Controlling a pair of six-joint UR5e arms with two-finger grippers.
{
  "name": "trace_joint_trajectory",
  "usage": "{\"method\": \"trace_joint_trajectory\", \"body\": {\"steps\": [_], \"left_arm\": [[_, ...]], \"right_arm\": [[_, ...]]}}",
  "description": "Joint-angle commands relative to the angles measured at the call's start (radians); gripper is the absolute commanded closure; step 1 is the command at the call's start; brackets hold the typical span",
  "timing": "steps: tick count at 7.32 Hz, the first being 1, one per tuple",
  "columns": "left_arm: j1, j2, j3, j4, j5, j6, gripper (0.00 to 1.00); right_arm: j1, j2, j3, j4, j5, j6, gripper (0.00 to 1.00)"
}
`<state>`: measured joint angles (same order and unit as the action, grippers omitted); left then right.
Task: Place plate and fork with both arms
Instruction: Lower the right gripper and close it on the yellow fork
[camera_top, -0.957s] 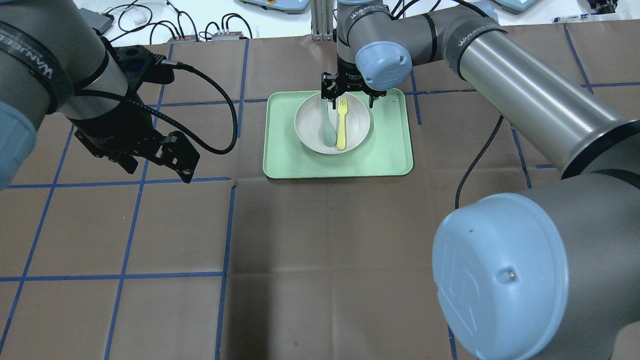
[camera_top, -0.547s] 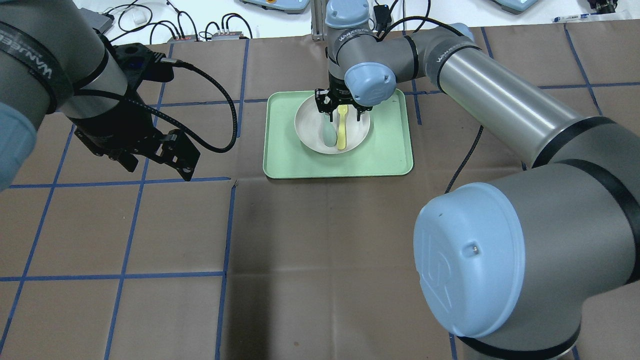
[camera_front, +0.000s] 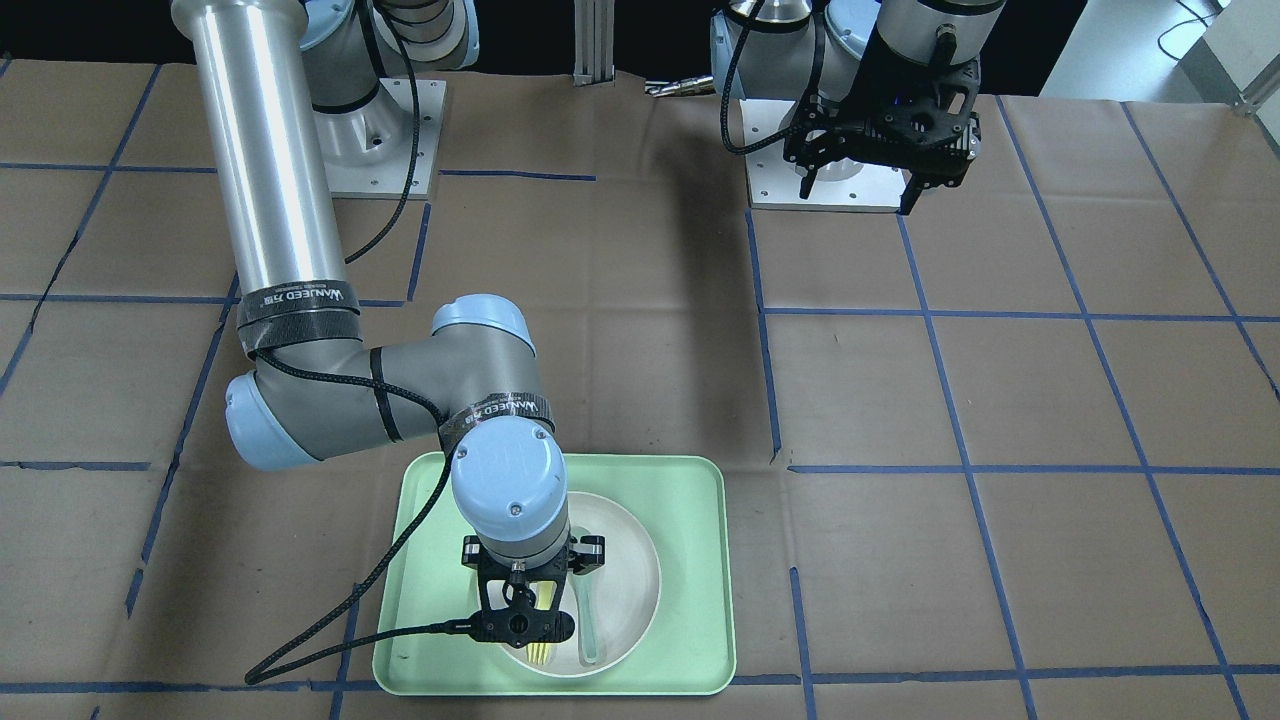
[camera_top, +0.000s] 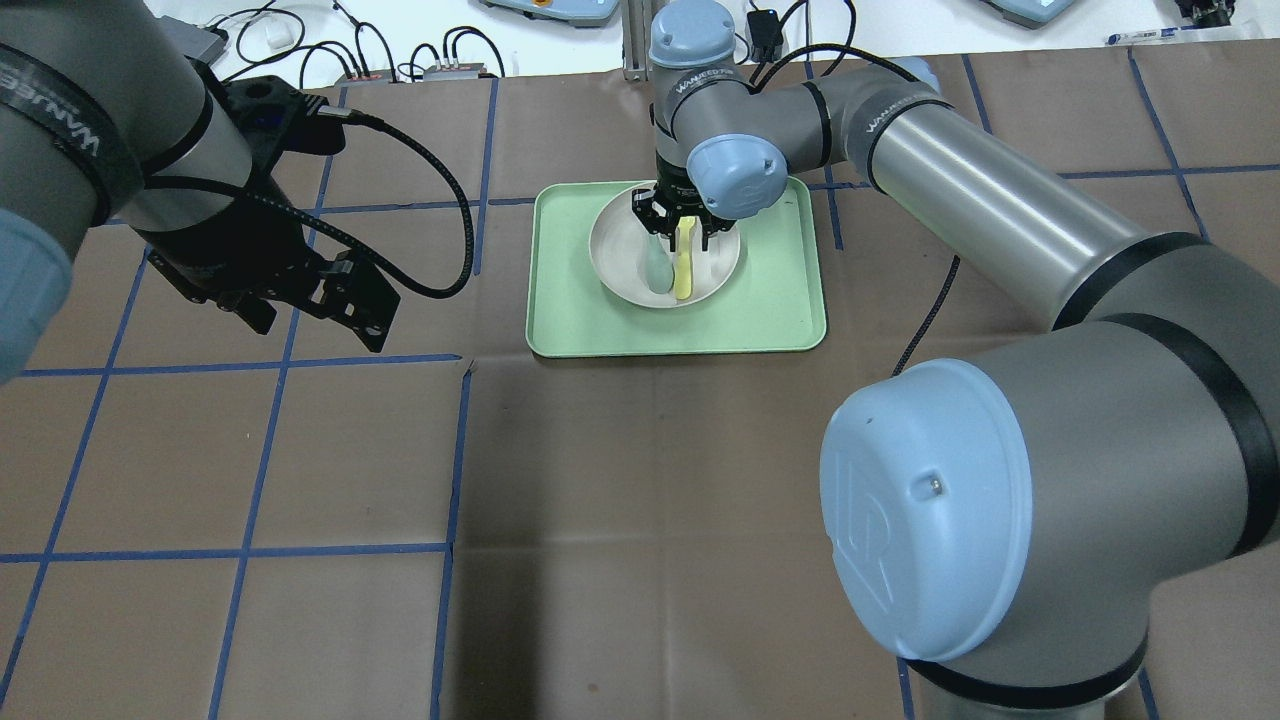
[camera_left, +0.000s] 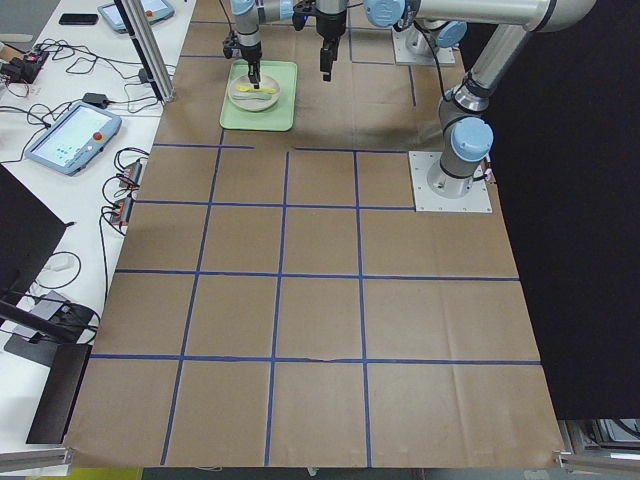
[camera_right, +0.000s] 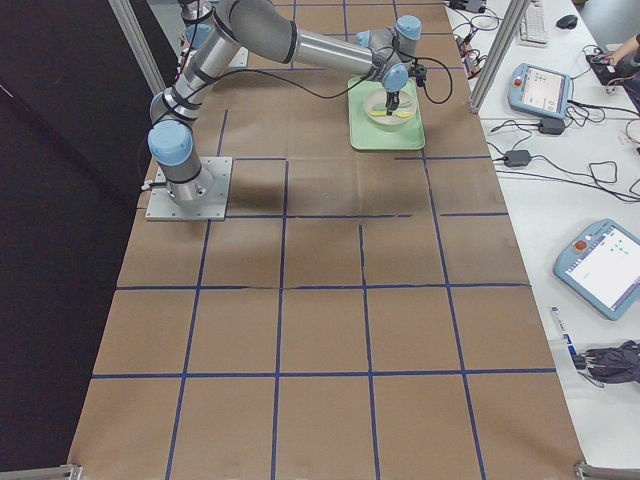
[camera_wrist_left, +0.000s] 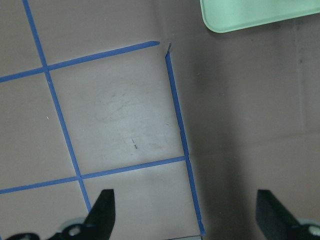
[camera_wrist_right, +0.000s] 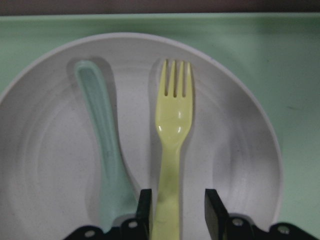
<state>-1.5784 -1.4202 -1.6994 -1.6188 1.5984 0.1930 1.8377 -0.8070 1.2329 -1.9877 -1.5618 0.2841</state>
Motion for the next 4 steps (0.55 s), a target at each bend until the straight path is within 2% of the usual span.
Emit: {"method": "trace_joint_trajectory", "body": {"steps": [1, 4], "left_arm": [[0.001, 0.001, 0.000, 0.007, -0.003, -0.001, 0.00], [0.002, 0.001, 0.000, 0.007, -0.003, -0.001, 0.01]], "right_arm": [[0.000, 0.018, 0.000, -0.025, 0.000, 0.019, 0.52], [0.002, 0.025, 0.002, -0.025, 0.002, 0.018, 0.52]]}}
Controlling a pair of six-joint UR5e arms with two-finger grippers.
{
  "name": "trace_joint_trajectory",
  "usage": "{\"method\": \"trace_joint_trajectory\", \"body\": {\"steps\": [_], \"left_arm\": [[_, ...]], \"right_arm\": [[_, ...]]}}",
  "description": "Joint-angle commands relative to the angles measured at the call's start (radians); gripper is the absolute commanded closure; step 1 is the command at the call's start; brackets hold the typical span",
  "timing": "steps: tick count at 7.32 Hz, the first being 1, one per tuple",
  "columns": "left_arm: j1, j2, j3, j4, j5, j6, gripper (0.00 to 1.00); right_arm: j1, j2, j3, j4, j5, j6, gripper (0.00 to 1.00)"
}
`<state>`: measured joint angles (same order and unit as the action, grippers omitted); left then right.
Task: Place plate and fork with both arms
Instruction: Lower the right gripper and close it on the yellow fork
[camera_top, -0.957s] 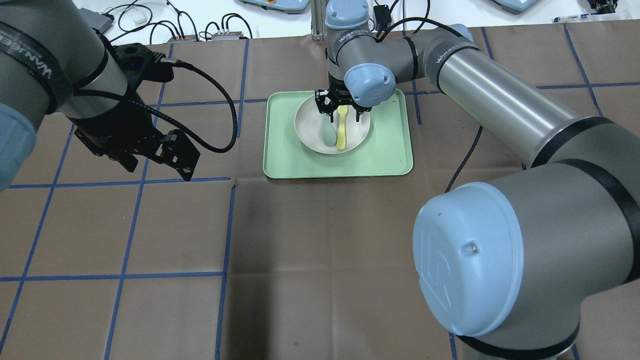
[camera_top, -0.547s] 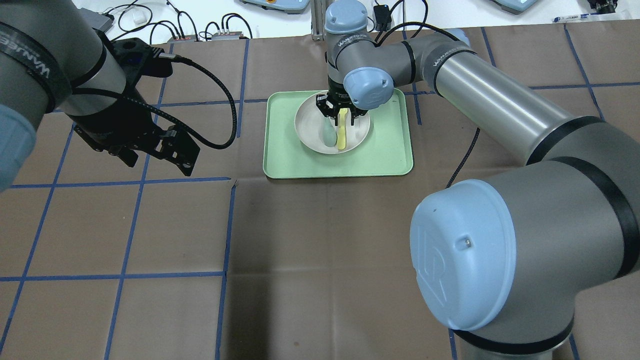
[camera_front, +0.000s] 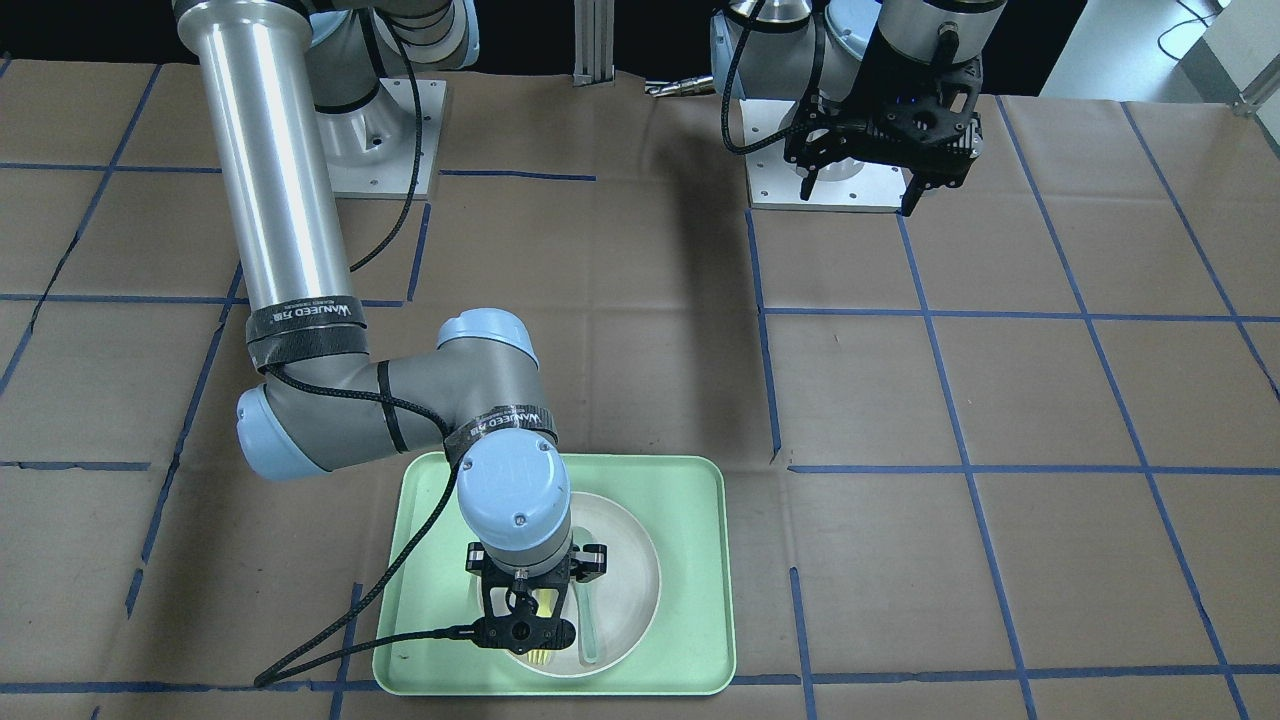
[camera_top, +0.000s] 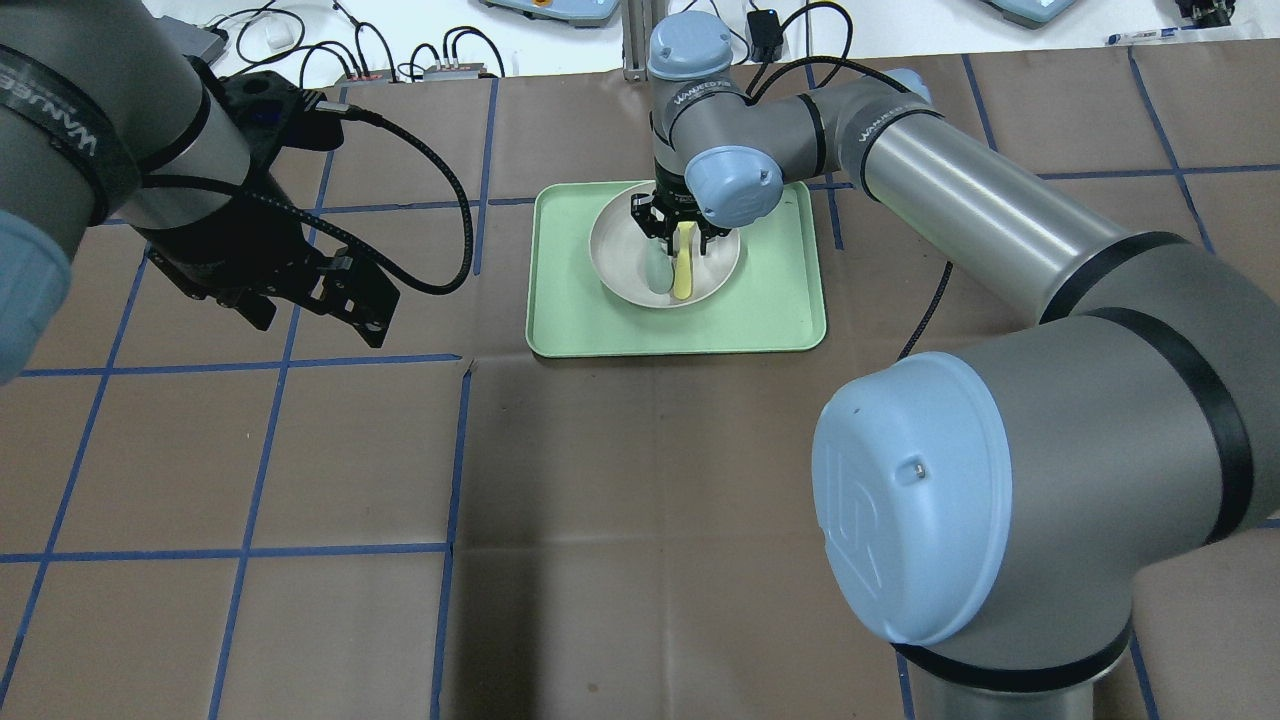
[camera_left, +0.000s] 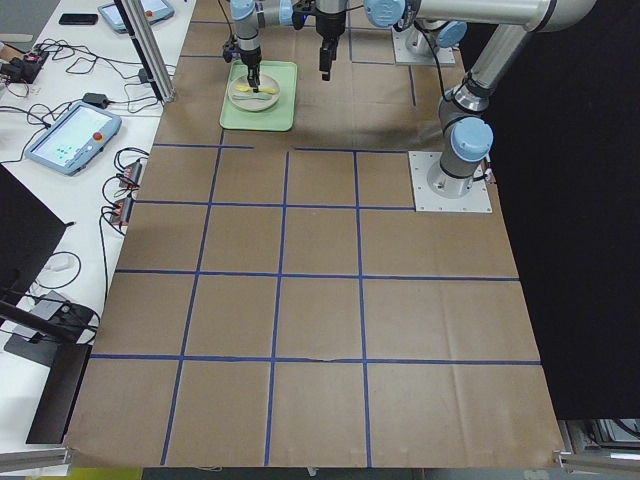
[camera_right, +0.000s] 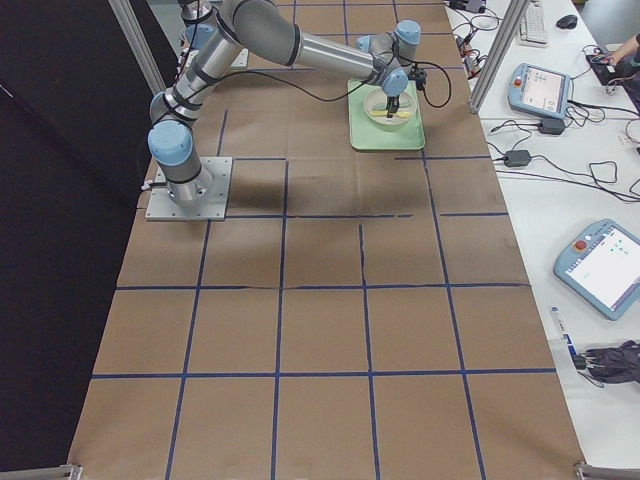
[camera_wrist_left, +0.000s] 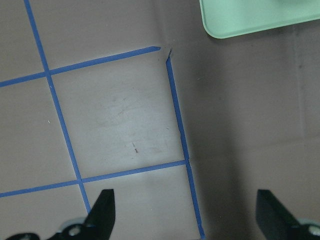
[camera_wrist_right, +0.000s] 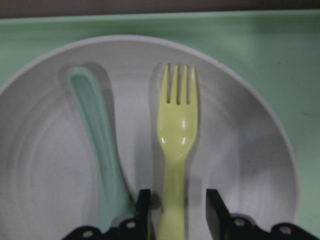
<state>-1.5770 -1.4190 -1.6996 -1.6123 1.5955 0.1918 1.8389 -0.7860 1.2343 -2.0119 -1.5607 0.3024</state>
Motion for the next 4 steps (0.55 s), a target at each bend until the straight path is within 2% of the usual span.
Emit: {"method": "trace_joint_trajectory", "body": {"steps": [1, 3, 4], "left_arm": [[0.000, 0.002, 0.000, 0.000, 0.000, 0.000, 0.00], [0.000, 0.002, 0.000, 0.000, 0.000, 0.000, 0.00], [0.000, 0.002, 0.000, 0.000, 0.000, 0.000, 0.00]], "right_arm": [[0.000, 0.010, 0.001, -0.001, 0.001, 0.000, 0.52], [0.000, 0.010, 0.001, -0.001, 0.001, -0.002, 0.56], [0.000, 0.010, -0.001, -0.001, 0.001, -0.002, 0.69]]}}
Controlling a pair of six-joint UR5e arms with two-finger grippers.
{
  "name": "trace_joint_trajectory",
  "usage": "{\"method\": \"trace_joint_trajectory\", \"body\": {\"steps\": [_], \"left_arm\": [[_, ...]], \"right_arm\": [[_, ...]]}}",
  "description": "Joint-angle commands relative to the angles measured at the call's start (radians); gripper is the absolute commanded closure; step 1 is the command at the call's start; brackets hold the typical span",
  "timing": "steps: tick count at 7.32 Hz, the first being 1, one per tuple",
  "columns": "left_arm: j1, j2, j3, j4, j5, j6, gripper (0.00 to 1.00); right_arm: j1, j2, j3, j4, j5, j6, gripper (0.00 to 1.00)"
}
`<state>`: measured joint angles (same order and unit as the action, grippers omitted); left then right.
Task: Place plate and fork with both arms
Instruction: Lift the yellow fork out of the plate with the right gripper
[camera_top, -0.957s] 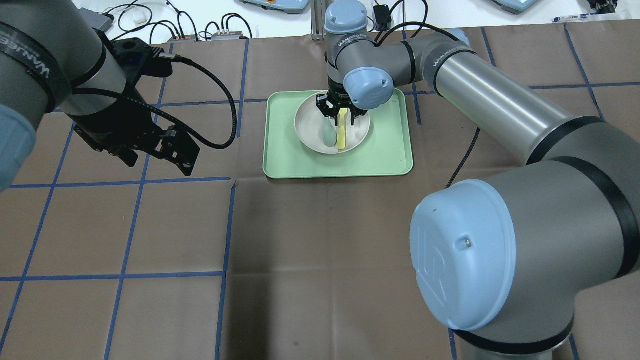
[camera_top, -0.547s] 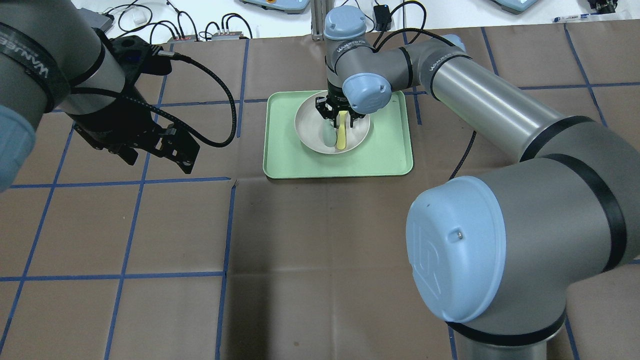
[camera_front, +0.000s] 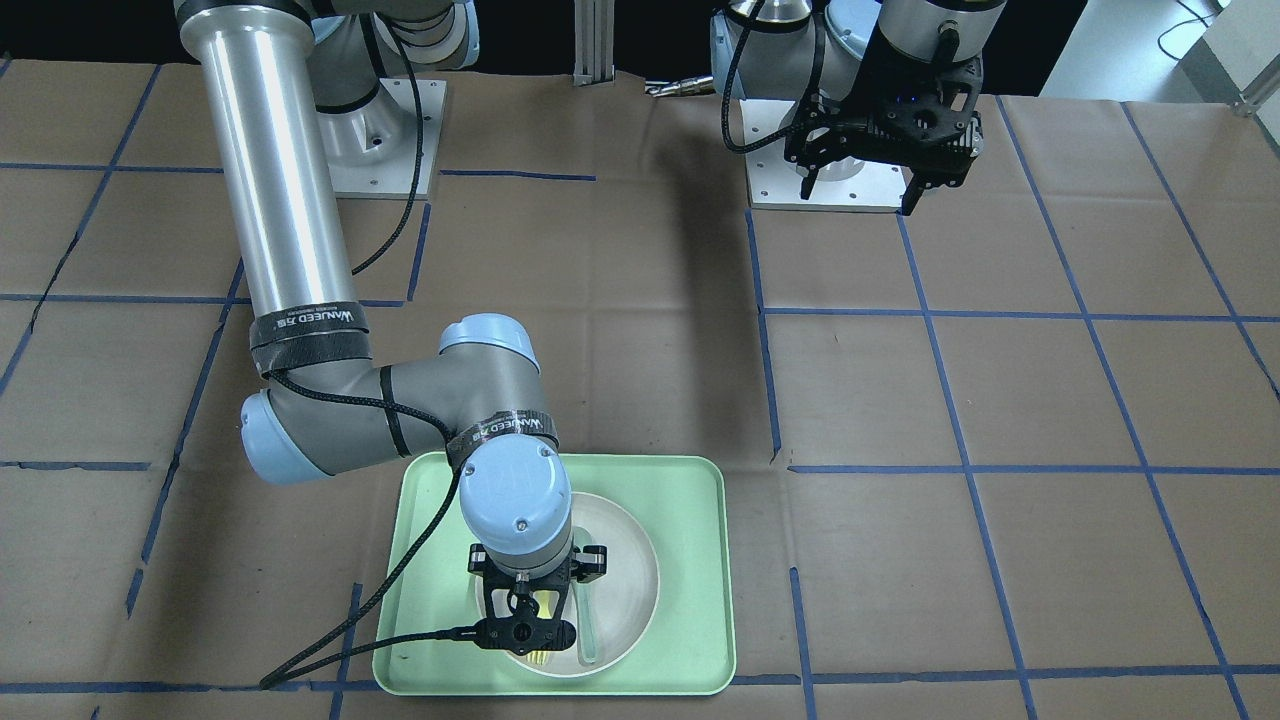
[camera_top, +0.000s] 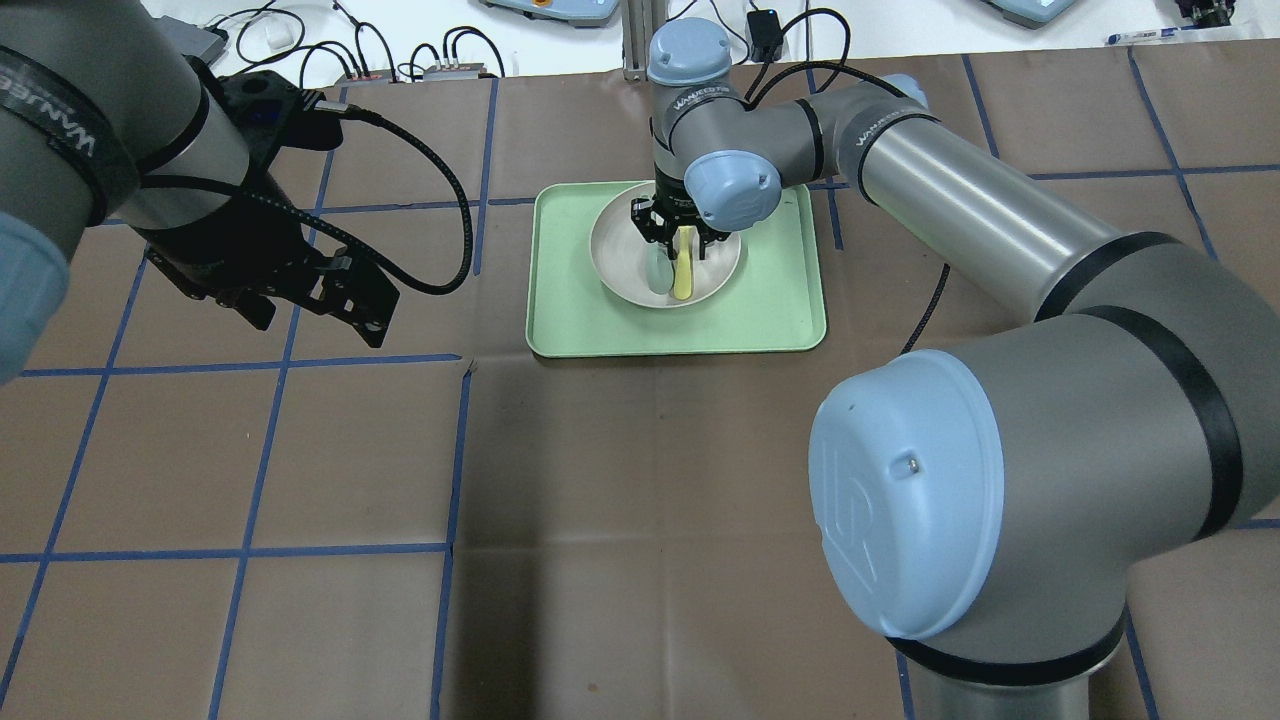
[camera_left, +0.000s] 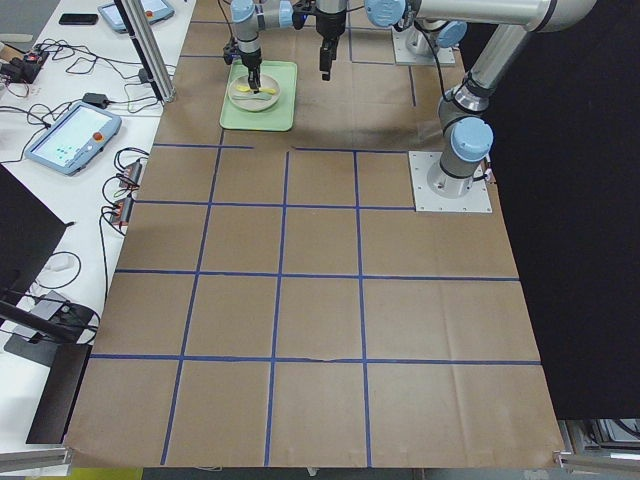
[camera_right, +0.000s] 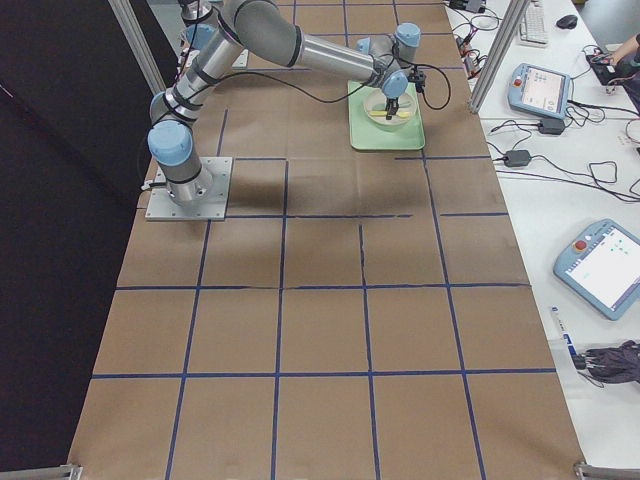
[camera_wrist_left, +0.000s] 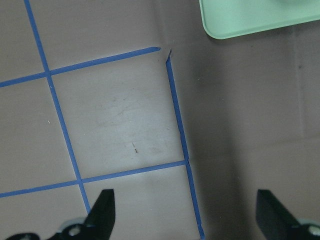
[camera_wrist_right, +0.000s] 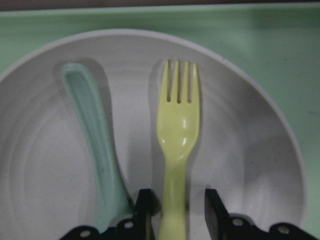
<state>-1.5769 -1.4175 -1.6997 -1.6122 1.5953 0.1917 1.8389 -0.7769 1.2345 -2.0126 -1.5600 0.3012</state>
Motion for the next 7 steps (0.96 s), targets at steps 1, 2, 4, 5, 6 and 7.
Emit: {"method": "trace_joint_trajectory", "body": {"steps": [1, 2, 4, 5, 6, 7], "left_arm": [[0.000, 0.000, -0.002, 0.000, 0.000, 0.000, 0.01], [0.000, 0.000, 0.000, 0.000, 0.000, 0.000, 0.00], [0.000, 0.000, -0.002, 0.000, 0.000, 0.000, 0.00], [0.000, 0.000, -0.002, 0.000, 0.000, 0.000, 0.00], [0.000, 0.000, 0.000, 0.000, -0.003, 0.000, 0.01], [0.000, 0.000, -0.002, 0.000, -0.003, 0.000, 0.01]], "right_arm": [[0.000, 0.001, -0.003, 0.000, 0.000, -0.001, 0.79], [-0.001, 0.001, -0.003, 0.000, 0.000, -0.001, 0.85], [-0.001, 0.001, -0.004, 0.002, 0.000, -0.001, 0.94], [-0.001, -0.001, -0.006, 0.000, 0.001, -0.001, 0.96], [-0.001, -0.004, -0.012, 0.000, 0.003, -0.001, 0.97], [-0.001, -0.008, -0.030, 0.012, 0.005, -0.001, 0.97]]}}
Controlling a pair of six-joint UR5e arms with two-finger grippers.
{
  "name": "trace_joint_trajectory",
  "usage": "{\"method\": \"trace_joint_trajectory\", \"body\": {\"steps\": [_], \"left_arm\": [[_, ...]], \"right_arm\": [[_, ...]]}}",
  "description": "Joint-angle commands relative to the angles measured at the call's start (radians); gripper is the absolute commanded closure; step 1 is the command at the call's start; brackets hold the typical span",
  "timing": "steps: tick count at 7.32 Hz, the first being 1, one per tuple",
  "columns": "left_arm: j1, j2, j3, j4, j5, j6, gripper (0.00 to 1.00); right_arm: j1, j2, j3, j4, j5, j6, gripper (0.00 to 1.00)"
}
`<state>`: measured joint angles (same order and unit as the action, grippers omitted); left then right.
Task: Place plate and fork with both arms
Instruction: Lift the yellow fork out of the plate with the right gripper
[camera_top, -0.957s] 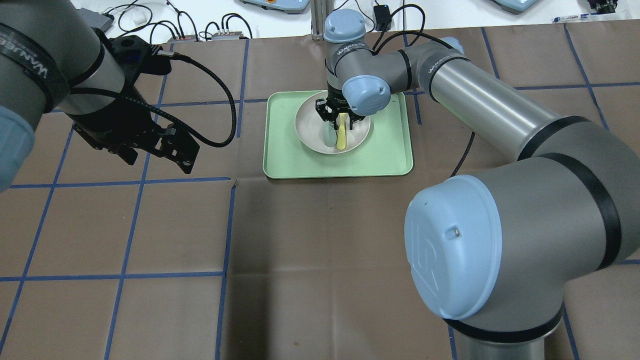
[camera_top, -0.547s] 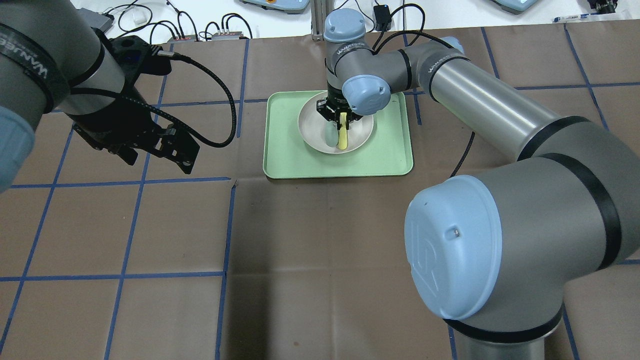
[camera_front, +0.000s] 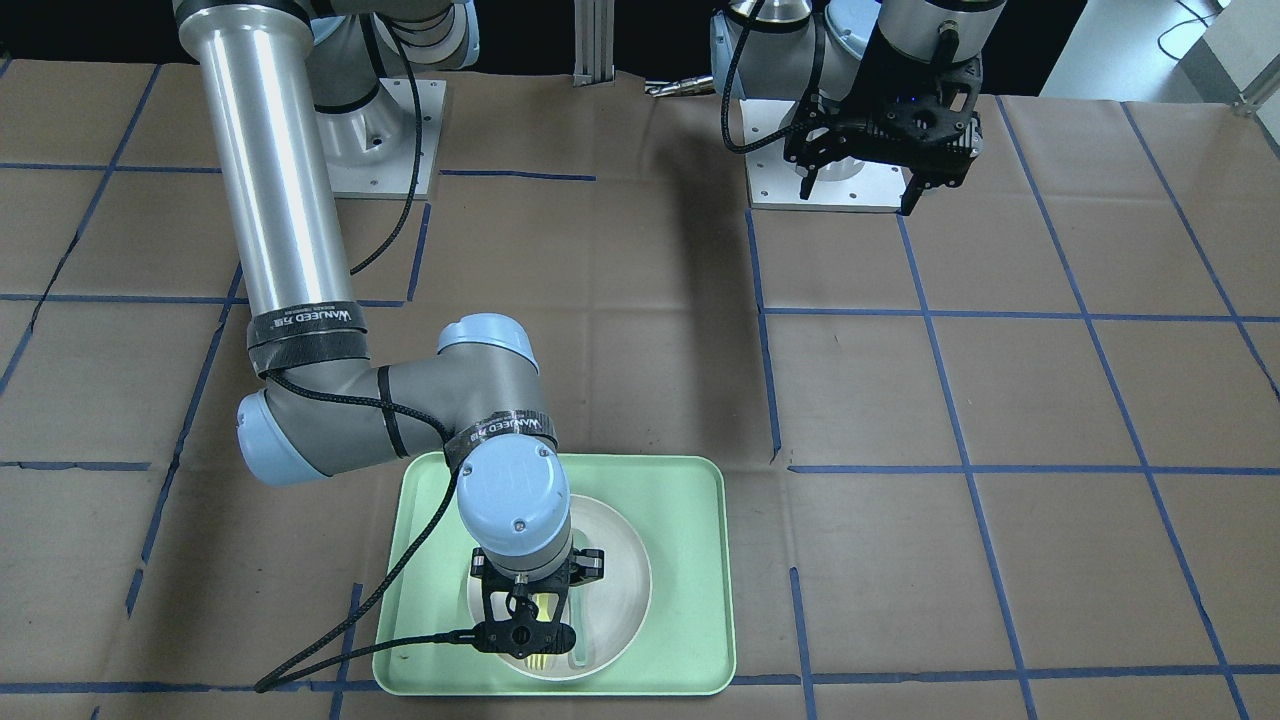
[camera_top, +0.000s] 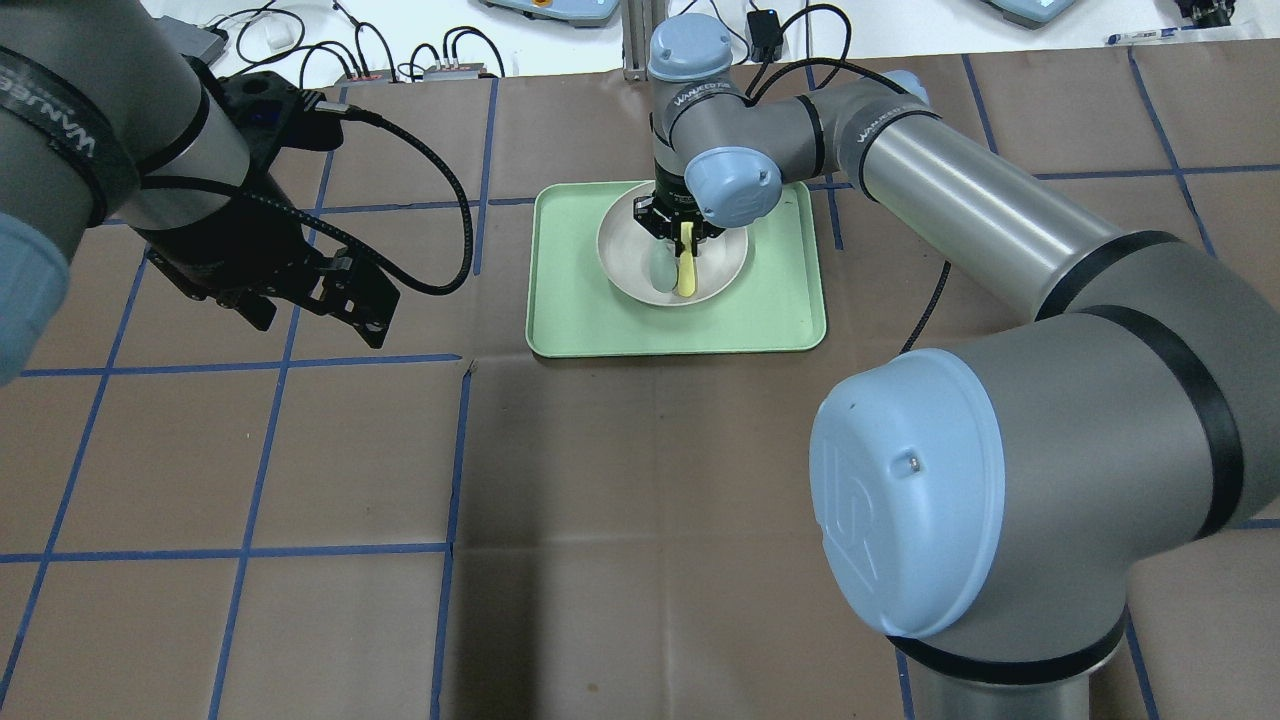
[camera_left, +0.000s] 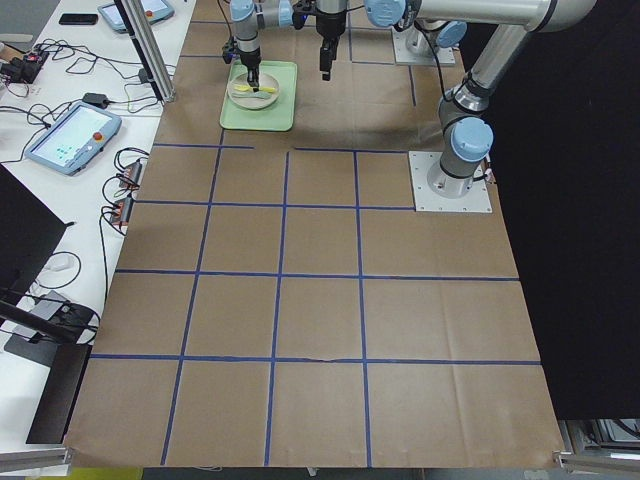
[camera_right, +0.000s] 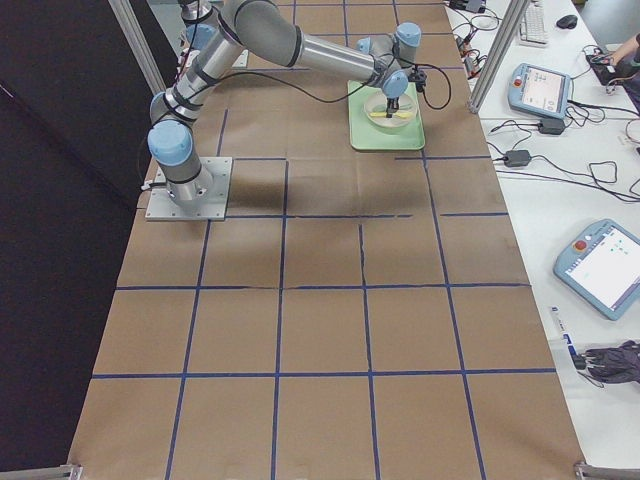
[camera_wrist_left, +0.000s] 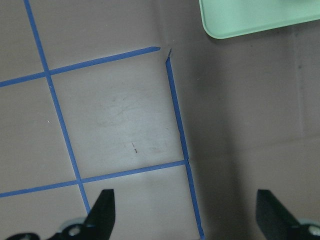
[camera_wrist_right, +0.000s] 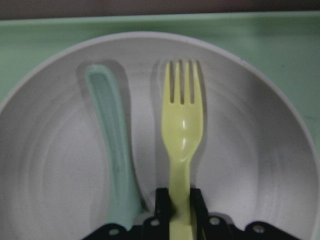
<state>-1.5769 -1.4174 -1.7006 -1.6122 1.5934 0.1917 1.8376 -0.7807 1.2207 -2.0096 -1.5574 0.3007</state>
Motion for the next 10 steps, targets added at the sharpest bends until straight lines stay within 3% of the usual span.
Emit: {"method": "trace_joint_trajectory", "body": {"steps": [1, 6, 10], "left_arm": [[0.000, -0.002, 0.001, -0.002, -0.003, 0.000, 0.01], [0.000, 0.002, -0.001, -0.002, -0.001, 0.000, 0.00], [0.002, 0.003, -0.001, -0.002, -0.001, 0.000, 0.00]], "right_arm": [[0.000, -0.015, -0.032, 0.034, 0.003, 0.000, 0.97], [-0.015, -0.163, -0.007, 0.166, -0.004, -0.021, 0.96], [-0.116, -0.229, 0.156, 0.131, -0.036, -0.127, 0.96]]}}
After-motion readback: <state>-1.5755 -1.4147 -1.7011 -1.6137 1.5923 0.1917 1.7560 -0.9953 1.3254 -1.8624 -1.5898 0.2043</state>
